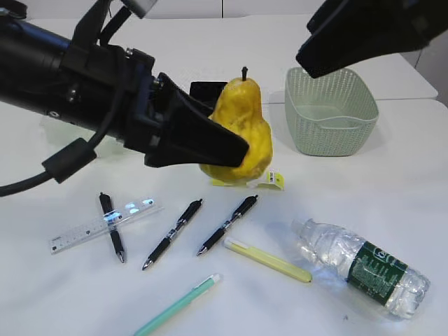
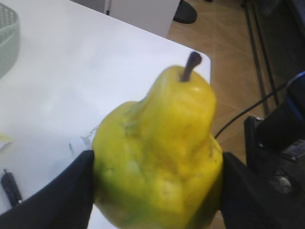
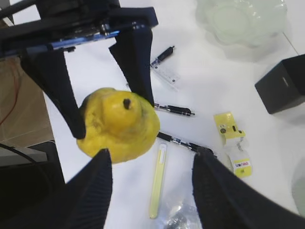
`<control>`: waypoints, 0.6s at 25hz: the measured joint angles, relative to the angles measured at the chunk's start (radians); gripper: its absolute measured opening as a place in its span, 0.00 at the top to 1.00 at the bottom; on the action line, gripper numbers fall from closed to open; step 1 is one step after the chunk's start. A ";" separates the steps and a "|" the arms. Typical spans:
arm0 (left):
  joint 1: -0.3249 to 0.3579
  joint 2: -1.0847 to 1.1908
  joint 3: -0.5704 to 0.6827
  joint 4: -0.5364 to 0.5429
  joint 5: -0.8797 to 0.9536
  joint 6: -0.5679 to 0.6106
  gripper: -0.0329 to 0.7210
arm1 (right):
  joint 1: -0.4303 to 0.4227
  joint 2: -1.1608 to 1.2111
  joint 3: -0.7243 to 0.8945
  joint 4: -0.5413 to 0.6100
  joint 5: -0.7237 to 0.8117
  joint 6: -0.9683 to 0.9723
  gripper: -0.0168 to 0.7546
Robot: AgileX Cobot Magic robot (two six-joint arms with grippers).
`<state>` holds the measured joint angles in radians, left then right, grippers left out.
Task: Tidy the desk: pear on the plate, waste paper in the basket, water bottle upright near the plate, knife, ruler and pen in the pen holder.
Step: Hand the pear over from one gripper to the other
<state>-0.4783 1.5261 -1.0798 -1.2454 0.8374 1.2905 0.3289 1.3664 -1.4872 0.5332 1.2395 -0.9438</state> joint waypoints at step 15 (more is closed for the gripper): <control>0.156 0.008 0.000 -0.013 -0.287 -0.049 0.31 | 0.000 -0.005 0.000 -0.331 -0.035 0.420 0.42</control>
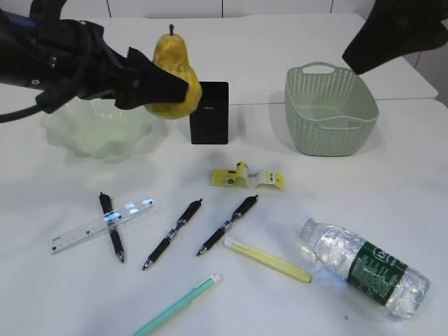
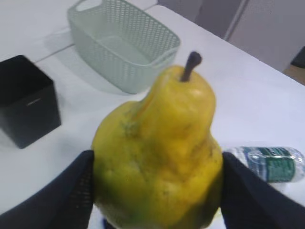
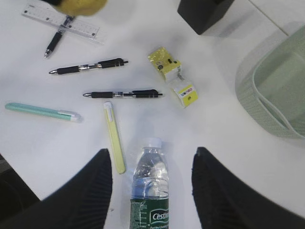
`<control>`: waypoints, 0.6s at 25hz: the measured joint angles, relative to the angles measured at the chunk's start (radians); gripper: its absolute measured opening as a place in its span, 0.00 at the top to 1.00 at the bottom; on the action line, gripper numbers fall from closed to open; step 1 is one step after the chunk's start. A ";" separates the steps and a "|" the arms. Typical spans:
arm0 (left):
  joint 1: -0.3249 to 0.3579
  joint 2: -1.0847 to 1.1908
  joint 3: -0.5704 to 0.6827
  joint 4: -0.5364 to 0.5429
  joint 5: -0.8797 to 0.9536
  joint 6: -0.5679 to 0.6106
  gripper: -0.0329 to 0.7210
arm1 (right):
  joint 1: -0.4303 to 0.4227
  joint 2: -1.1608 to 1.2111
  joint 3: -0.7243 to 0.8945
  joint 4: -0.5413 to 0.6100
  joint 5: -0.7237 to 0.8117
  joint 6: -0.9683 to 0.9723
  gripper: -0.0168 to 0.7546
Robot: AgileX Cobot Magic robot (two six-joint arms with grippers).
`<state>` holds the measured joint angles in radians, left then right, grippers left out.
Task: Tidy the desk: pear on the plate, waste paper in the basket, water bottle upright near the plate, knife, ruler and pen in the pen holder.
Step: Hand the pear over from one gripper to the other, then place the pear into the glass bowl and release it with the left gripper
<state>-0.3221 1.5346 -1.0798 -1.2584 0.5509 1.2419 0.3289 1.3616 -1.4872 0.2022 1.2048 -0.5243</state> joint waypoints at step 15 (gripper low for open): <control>0.102 0.029 0.000 -0.037 -0.342 -0.007 0.31 | 0.000 0.061 0.067 -0.174 -0.010 0.270 0.42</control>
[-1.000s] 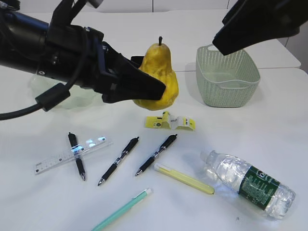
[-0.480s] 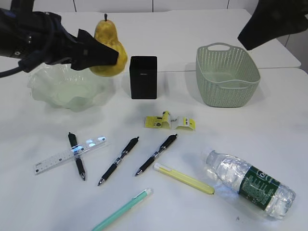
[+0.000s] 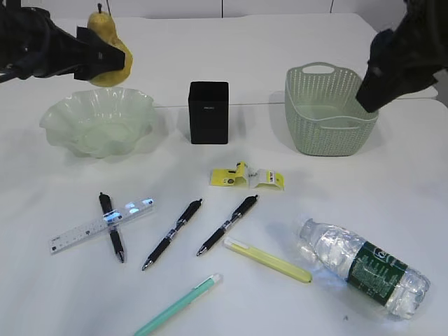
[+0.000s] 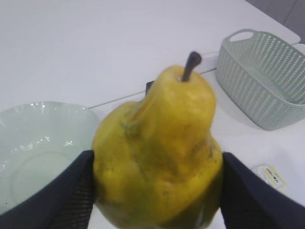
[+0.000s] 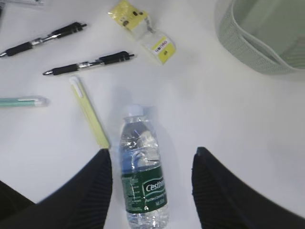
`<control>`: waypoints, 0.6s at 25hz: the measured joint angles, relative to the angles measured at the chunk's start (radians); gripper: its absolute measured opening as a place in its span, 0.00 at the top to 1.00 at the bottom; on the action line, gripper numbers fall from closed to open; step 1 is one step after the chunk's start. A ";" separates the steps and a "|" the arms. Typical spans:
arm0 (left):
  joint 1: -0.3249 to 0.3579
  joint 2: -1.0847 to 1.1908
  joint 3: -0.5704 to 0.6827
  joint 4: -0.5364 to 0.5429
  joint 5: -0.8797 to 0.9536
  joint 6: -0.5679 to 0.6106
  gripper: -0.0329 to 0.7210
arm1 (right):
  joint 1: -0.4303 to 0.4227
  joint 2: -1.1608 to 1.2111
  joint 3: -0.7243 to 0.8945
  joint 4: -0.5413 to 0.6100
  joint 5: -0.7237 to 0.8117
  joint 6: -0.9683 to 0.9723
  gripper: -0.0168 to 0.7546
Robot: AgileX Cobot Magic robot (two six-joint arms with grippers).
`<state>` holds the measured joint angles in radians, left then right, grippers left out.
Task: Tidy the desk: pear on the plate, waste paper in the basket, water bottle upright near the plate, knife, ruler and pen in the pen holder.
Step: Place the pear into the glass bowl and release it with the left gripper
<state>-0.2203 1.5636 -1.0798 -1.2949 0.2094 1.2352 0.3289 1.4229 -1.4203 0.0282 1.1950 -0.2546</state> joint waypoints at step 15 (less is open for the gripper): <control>0.002 0.117 0.000 -0.072 -0.299 0.000 0.31 | 0.000 0.146 0.002 -0.134 -0.086 0.214 0.42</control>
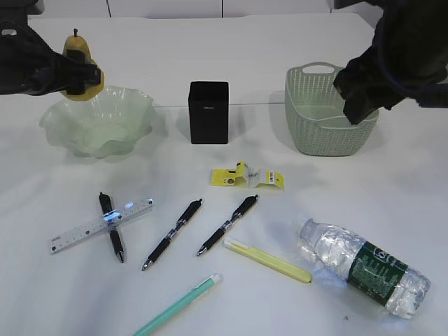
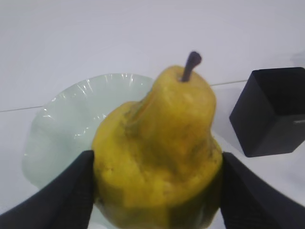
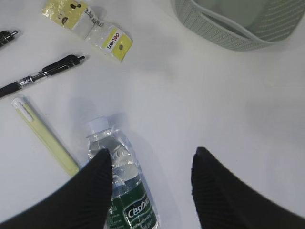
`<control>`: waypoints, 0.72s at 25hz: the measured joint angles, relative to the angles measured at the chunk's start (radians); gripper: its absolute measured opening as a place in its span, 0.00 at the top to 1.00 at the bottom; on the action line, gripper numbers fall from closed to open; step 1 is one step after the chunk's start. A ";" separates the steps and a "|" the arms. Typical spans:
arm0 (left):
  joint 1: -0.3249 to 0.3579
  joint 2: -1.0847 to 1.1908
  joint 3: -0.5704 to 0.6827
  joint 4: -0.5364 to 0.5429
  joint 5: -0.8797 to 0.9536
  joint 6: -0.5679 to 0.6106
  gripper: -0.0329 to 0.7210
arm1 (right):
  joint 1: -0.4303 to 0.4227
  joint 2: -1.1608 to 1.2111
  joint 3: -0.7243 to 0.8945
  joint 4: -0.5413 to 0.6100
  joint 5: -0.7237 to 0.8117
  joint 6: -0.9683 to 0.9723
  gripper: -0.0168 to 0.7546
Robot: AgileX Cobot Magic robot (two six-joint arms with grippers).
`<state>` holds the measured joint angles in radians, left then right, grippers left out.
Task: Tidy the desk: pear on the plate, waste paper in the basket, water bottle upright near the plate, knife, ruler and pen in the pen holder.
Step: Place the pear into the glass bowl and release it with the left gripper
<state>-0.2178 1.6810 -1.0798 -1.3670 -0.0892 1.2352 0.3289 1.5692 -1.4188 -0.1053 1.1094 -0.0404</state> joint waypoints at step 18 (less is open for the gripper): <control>0.002 0.230 -0.199 -0.014 -0.059 -0.006 0.31 | -0.164 0.113 0.000 0.023 -0.082 0.040 0.43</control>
<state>-0.2156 1.9112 -1.2787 -1.3808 -0.1487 1.2291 0.1645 1.6819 -1.4188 -0.0824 1.0269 0.0000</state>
